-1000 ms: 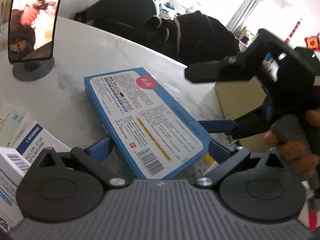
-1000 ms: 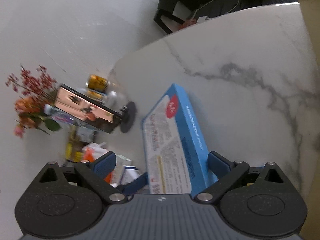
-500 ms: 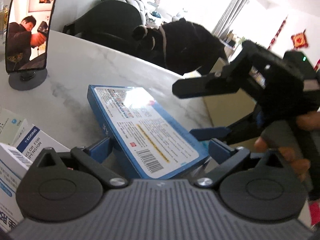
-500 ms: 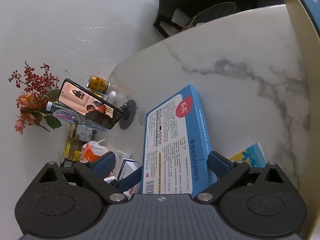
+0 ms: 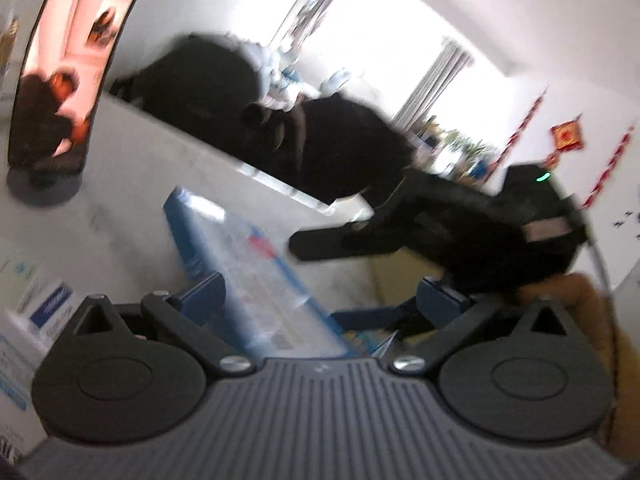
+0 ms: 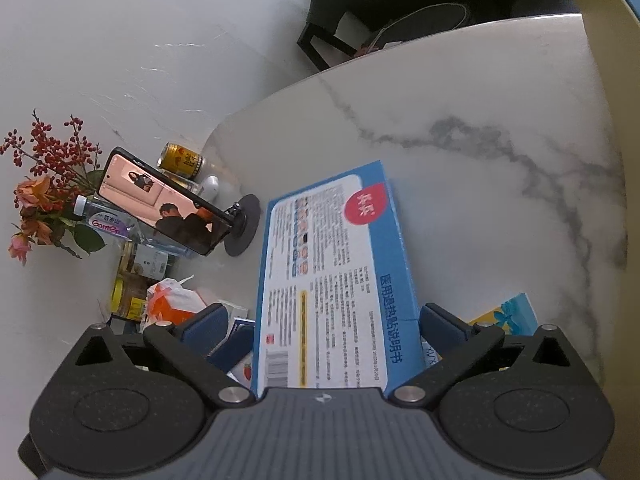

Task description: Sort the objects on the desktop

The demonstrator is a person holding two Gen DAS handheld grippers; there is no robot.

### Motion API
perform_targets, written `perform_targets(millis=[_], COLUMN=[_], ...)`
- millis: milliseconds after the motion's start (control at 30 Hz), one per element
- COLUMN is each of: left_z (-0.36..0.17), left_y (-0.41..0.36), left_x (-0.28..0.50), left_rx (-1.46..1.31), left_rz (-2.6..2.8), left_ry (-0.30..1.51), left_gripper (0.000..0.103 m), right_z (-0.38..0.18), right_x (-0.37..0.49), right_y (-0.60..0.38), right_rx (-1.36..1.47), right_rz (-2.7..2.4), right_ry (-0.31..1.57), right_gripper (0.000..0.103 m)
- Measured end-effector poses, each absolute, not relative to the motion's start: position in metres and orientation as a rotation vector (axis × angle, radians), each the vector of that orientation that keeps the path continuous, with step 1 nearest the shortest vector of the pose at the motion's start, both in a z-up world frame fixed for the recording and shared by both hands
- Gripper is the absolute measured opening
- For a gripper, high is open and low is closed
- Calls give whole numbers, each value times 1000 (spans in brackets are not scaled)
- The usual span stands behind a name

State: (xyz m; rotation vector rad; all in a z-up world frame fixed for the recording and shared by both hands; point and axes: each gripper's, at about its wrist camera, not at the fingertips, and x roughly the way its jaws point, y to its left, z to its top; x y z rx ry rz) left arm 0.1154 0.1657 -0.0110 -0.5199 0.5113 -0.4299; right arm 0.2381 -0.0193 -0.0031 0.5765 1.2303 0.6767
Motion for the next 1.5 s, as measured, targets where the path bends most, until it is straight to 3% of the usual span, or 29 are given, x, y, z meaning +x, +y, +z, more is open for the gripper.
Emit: perform_targets(millis=[133, 433, 633, 767, 1067, 1300, 1500], left_z=[-11, 4, -3, -17, -34, -28, -22], left_y=[153, 168, 191, 195, 199, 197, 193], left_x=[124, 130, 156, 176, 200, 187, 178], left_rx=[-570, -364, -363, -360, -373, -357, -287], left_rz=[-510, -298, -148, -90, -166, -208, -237], left_ry=[520, 587, 770, 904, 1026, 991, 968], left_gripper=[103, 103, 103, 103, 103, 103, 103], right_z=[-10, -22, -30, -36, -48, -51, -41], right_x=[241, 246, 251, 253, 258, 256, 251], right_y=[-18, -34, -38, -32, -22, -21, -30], right_rx=[726, 744, 781, 787, 765, 727, 786], right_rz=[770, 685, 614, 585, 492, 484, 530], right_ry=[1264, 1251, 1222, 1190, 1146, 1132, 1113], right_gripper=[90, 91, 89, 69, 42, 42, 49])
